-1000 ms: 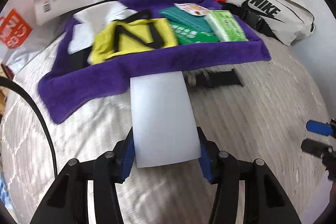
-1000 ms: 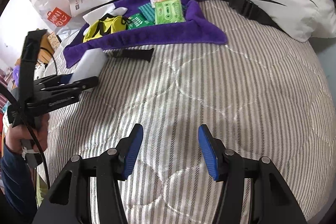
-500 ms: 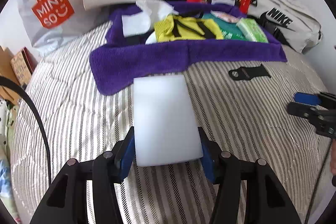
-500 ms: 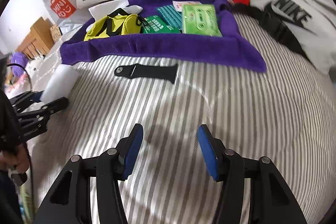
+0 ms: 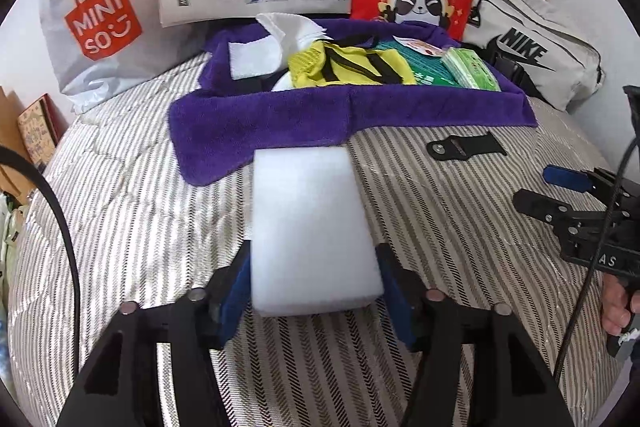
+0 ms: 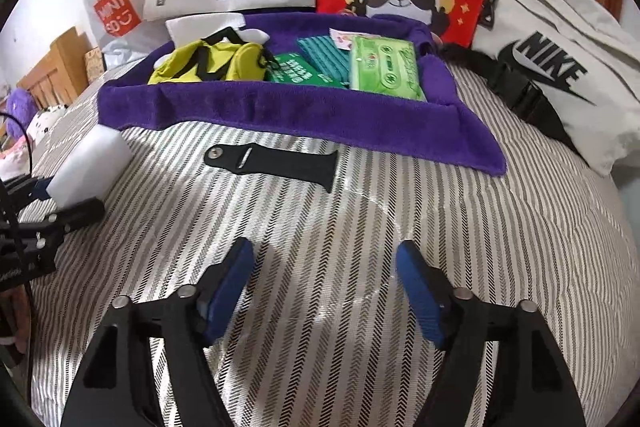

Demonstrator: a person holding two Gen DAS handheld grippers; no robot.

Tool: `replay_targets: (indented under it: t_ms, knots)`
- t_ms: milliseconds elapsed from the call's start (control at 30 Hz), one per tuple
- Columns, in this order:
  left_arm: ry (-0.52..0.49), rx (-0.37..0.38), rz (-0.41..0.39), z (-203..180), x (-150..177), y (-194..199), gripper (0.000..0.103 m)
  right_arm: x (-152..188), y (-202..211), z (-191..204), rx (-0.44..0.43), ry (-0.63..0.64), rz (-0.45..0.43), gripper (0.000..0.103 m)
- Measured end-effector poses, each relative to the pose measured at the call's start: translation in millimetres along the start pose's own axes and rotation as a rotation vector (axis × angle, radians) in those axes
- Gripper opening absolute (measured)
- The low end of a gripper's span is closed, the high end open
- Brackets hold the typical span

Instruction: Organize soft objects

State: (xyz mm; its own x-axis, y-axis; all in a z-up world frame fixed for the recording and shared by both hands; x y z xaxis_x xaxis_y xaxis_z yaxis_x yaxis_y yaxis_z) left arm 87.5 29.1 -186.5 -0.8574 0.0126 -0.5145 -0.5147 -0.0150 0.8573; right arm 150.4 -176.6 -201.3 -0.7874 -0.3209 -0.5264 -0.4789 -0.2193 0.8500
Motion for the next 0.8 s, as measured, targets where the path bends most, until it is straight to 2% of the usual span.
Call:
replay_targets:
  t_ms: [100,433,533,800]
  knots:
    - [-0.009,-0.009,0.002,-2.3,-0.5,-1.0,0.061,-1.2,-3.0,-4.5,0.001,-0.025,0.012,0.087]
    - [-0.017,0.006,0.008,-5.3,-1.9,-3.2,0.066,-0.5,-5.9,-2.0,-0.004,-0.014,0.020,0.090]
    - [-0.016,0.007,0.008,-5.1,-1.6,-3.0,0.067,-0.6,-5.6,-2.0,-0.004,-0.014,0.020,0.095]
    - [-0.017,0.016,0.008,-6.3,-2.4,-3.6,0.070,-0.2,-7.2,-0.2,-0.019,-0.007,0.025,0.096]
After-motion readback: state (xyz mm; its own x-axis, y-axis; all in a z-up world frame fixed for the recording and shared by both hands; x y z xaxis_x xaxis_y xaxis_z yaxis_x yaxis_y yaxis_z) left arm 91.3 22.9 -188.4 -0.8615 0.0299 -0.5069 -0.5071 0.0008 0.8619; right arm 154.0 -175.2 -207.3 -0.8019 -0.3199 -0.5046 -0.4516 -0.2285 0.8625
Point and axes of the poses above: each gripper's, at about its wrist camera, not at the fingertips, and y roughly against the way its jaws point, z to its left, x to its underside, the point moved 2 cm from there along -y, roughly the way its jaws point, and after that the axes turned 7 degrees about z, right-handed, at the moved point
